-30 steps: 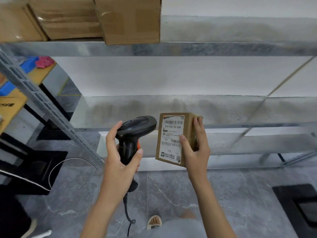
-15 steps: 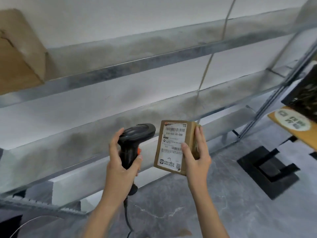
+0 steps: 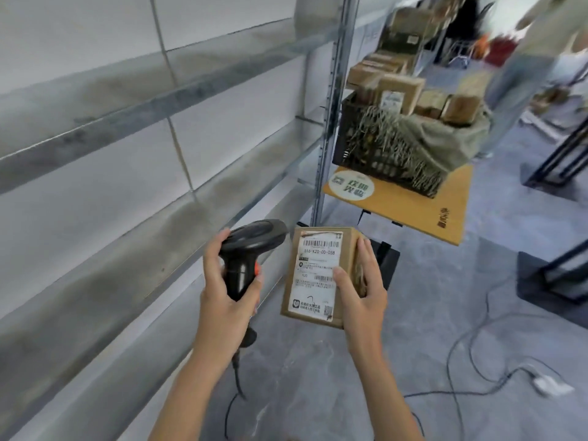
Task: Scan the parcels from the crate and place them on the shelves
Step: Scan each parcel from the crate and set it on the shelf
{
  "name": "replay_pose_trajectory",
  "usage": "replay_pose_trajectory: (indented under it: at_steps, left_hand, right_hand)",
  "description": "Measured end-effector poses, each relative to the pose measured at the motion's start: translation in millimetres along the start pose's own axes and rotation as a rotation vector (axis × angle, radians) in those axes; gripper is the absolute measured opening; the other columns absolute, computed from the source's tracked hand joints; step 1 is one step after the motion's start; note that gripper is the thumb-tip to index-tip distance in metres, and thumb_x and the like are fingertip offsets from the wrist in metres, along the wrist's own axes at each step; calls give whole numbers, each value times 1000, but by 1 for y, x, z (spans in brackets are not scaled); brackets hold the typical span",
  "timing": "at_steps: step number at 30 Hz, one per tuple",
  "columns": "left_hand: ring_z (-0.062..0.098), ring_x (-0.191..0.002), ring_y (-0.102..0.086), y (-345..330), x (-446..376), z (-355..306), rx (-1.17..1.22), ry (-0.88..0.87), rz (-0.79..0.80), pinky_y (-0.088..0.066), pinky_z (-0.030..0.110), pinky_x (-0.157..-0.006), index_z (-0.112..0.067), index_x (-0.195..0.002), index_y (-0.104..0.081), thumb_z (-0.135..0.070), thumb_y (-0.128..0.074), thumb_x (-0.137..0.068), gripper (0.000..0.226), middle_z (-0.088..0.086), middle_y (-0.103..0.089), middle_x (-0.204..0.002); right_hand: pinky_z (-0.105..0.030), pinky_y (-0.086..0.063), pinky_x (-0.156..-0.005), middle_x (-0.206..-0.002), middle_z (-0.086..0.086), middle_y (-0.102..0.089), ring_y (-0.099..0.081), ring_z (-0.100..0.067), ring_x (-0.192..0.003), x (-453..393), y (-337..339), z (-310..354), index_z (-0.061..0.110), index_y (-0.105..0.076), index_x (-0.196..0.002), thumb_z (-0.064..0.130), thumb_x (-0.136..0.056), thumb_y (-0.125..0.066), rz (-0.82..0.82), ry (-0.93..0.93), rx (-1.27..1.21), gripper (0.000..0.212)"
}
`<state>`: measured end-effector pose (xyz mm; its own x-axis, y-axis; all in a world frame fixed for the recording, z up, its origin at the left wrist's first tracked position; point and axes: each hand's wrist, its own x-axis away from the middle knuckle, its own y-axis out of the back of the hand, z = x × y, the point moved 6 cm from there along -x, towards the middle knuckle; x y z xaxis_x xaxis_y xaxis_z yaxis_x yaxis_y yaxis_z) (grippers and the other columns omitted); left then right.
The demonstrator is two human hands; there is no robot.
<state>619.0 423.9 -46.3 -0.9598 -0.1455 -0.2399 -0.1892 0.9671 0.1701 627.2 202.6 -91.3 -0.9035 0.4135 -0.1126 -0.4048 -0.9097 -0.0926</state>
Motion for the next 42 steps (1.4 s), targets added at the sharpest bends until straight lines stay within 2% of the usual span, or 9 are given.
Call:
replay_pose_trajectory:
  at_steps: [4,7,14,19,26,29,33,39,42]
  left_hand:
    - [12,-70,-65,-58,-33,-5,24,-42,138,-55,27,-65,-62,-135,-34,-1,-68,-95,81,7,-66,-111]
    - [10,-80,-66,-93,-59,-2,41,-43,220,-55,24,-68,-59,-138,-32,0,-67,-95,81,10,-64,-121]
    - [10,-69,-67,-160,-135,13,79,-79,339,-55,20,-64,-62,-136,-33,-3,-67,-96,79,-11,-69,-98]
    - [11,-72,-69,-199,-209,22,88,-110,393,-56,22,-66,-68,-135,-32,-3,-68,-96,84,-10,-70,-106]
    - [15,-77,-72,-244,-299,40,106,-104,448,-63,37,-71,-61,-141,-33,-9,-71,-95,79,-17,-66,-118]
    - [18,-79,-72,-265,-327,43,132,-108,457,-61,36,-74,-63,-138,-34,-8,-69,-96,77,2,-64,-127]
    - [34,-101,-68,-293,-353,44,135,-71,505,-57,58,-92,-61,-140,-33,-8,-70,-95,79,8,-61,-133]
    - [26,-91,-70,-348,-394,51,137,-93,506,-60,46,-83,-57,-140,-30,-5,-69,-95,79,9,-63,-130]
    - [19,-85,-69,-381,-415,52,132,-101,522,-59,34,-77,-61,-139,-30,-13,-69,-96,76,1,-66,-122]
  right_hand:
    - [-51,-46,-109,-155,19,-40,-39,-5,-143,-27,42,-3,32,-47,-148,13,-93,-69,-134,-4,-10,62]
    - [-38,-51,-105,-154,25,-39,-39,5,-139,-46,56,-6,34,-47,-147,13,-93,-69,-207,8,-2,62]
    - [-43,-48,-109,-152,26,-41,-40,4,-139,-111,66,-20,39,-50,-144,15,-93,-70,-328,9,9,60]
    - [-46,-47,-109,-152,29,-40,-40,0,-141,-182,59,-31,44,-49,-144,21,-92,-71,-384,10,18,61]
    - [-20,-54,-95,-153,28,-38,-41,7,-136,-266,49,-40,43,-48,-145,18,-92,-71,-470,47,56,63]
    - [-10,-51,-88,-154,27,-38,-39,15,-133,-285,50,-49,41,-48,-145,14,-92,-70,-508,21,69,63]
    - [-8,-49,-89,-153,29,-38,-38,12,-136,-315,57,-54,38,-49,-146,14,-92,-71,-550,1,82,63]
    - [-40,-49,-108,-153,29,-38,-36,11,-138,-379,76,-57,32,-49,-147,12,-92,-70,-567,0,106,62]
    - [-41,-44,-113,-154,29,-37,-32,14,-139,-416,94,-57,34,-49,-147,12,-92,-70,-564,7,131,62]
